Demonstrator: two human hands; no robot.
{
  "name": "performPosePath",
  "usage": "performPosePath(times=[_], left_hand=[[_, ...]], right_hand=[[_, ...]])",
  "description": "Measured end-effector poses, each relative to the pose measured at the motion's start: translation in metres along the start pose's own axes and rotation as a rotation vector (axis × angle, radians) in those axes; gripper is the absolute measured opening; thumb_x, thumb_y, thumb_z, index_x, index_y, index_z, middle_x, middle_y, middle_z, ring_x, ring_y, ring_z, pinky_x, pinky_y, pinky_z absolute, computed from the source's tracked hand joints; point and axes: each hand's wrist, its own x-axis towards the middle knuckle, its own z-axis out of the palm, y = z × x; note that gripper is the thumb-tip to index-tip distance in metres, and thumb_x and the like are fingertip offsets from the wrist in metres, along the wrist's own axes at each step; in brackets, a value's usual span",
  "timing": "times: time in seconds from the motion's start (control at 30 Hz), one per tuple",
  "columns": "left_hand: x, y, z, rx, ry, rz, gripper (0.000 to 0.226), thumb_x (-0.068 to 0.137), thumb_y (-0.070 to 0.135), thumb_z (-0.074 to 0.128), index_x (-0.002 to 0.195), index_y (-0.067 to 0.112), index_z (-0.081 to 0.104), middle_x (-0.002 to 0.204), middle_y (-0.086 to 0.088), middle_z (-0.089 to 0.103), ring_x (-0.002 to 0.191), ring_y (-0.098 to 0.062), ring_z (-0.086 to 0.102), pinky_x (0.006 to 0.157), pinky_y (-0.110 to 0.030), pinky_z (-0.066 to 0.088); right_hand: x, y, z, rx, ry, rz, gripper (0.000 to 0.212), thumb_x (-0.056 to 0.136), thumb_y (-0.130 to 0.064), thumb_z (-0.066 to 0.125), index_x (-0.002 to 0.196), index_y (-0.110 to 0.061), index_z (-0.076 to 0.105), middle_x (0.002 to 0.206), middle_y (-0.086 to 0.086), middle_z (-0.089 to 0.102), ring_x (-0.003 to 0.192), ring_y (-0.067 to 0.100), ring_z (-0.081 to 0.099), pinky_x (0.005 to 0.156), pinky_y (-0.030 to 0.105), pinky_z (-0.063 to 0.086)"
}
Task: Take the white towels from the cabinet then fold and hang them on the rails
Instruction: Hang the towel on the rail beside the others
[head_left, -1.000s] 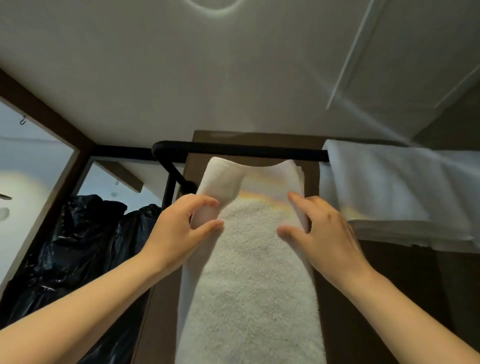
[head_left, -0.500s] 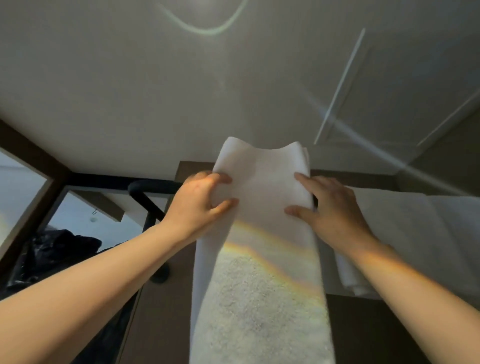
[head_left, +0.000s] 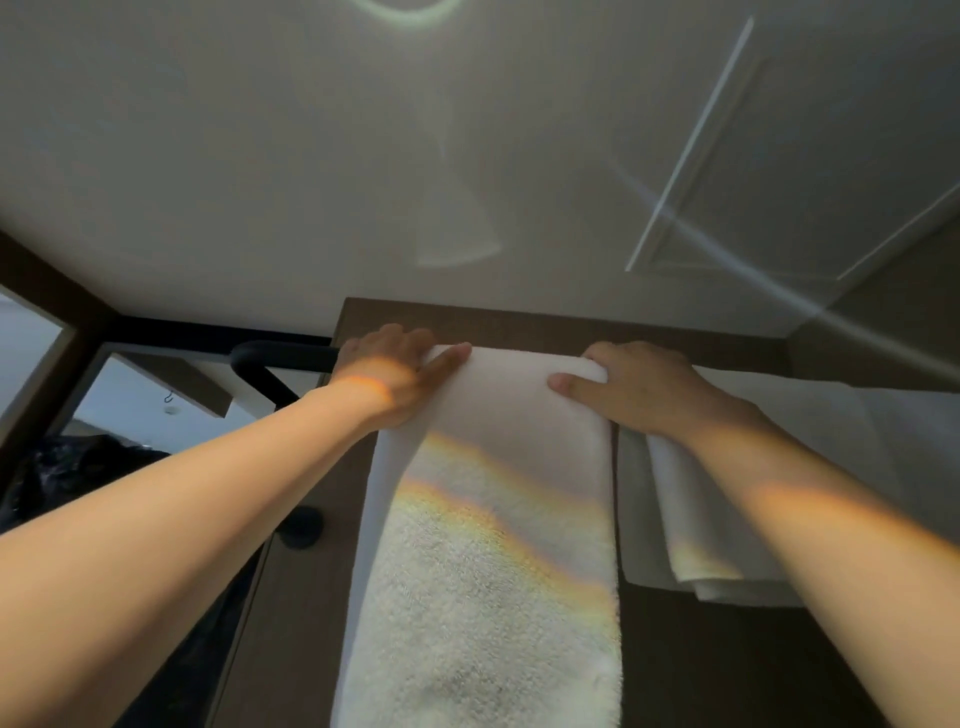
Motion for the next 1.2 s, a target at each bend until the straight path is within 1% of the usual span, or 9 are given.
performPosePath(times=[0.27,0.4,0.47,0.53,0.7,0.83,1.0,1.1,1.2], left_hand=[[-0.002,0.009,-0.001,0.052,-0.01,-0.045,0.053,0.094,0.065,0.014,0.095,0.024,0.046,0.101,-0.005,0.06,0.091,-0.025,0.053,0.085,-0.04,0.041],[-0.01,0.004,0.003,-0.099,0.035,-0.06,0.055,0.094,0.063,0.025,0.118,0.019,0.047,0.121,-0.009,0.054,0.105,-0.027,0.05,0.089,-0.04,0.039],[-0.026,-0.002,0.008,-0.264,0.206,-0.044,0.061,0.092,0.064,0.035,0.13,0.016,0.043,0.128,-0.012,0.048,0.119,-0.032,0.045,0.095,-0.044,0.041],[-0.047,-0.008,0.013,-0.354,0.321,-0.078,0.061,0.091,0.06,0.043,0.126,0.011,0.048,0.122,-0.012,0.051,0.115,-0.032,0.048,0.093,-0.044,0.044],[-0.074,-0.01,0.024,-0.733,-0.04,-0.331,0.043,0.093,0.051,0.051,0.106,0.01,0.055,0.098,-0.003,0.062,0.085,-0.017,0.059,0.069,-0.03,0.05],[-0.073,-0.002,0.022,-0.965,0.057,-0.34,0.022,0.091,0.036,0.063,0.086,0.015,0.066,0.087,-0.009,0.069,0.079,-0.026,0.065,0.067,-0.033,0.051],[-0.072,0.006,0.016,-0.925,0.154,-0.372,0.024,0.09,0.037,0.065,0.08,0.014,0.066,0.082,-0.011,0.066,0.067,-0.022,0.059,0.057,-0.029,0.045],[-0.071,0.008,0.014,-0.963,0.17,-0.388,0.022,0.089,0.036,0.066,0.078,0.017,0.066,0.089,-0.012,0.07,0.081,-0.03,0.066,0.073,-0.039,0.054],[-0.068,0.009,0.012,-0.947,0.173,-0.379,0.025,0.089,0.037,0.065,0.085,0.013,0.067,0.09,-0.012,0.069,0.082,-0.028,0.065,0.068,-0.034,0.049]], right_hand=[[-0.007,-0.004,0.003,-0.06,0.007,0.006,0.069,0.091,-0.072,0.03,0.131,-0.02,0.051,0.135,0.008,0.056,0.126,0.029,0.045,0.103,0.043,0.032],[-0.008,-0.005,0.002,-0.046,0.004,0.008,0.068,0.091,-0.071,0.029,0.133,-0.021,0.05,0.136,0.007,0.055,0.127,0.028,0.044,0.104,0.042,0.031],[-0.009,-0.005,0.002,-0.049,0.01,0.012,0.068,0.091,-0.071,0.029,0.131,-0.02,0.051,0.135,0.008,0.056,0.127,0.028,0.045,0.105,0.043,0.031],[-0.009,-0.006,0.003,-0.063,0.015,0.01,0.068,0.092,-0.071,0.03,0.131,-0.02,0.051,0.136,0.008,0.056,0.127,0.029,0.045,0.104,0.043,0.032],[-0.01,-0.006,0.003,-0.051,0.021,0.008,0.068,0.092,-0.071,0.029,0.132,-0.02,0.05,0.138,0.008,0.054,0.129,0.029,0.044,0.105,0.042,0.03],[-0.008,-0.005,0.003,-0.054,-0.015,0.024,0.068,0.092,-0.07,0.029,0.133,-0.019,0.049,0.141,0.009,0.051,0.131,0.03,0.042,0.106,0.043,0.028],[-0.033,-0.014,-0.001,0.137,0.17,0.035,0.061,0.097,-0.058,0.036,0.141,-0.015,0.042,0.147,0.009,0.043,0.137,0.027,0.034,0.113,0.042,0.023],[-0.078,-0.026,0.007,0.036,0.367,0.057,0.052,0.098,-0.053,0.037,0.133,-0.016,0.047,0.134,0.007,0.049,0.125,0.027,0.042,0.105,0.041,0.032],[-0.1,-0.025,0.023,0.28,0.249,0.182,0.053,0.096,-0.058,0.037,0.125,-0.017,0.055,0.118,0.003,0.059,0.108,0.023,0.054,0.093,0.04,0.045]])
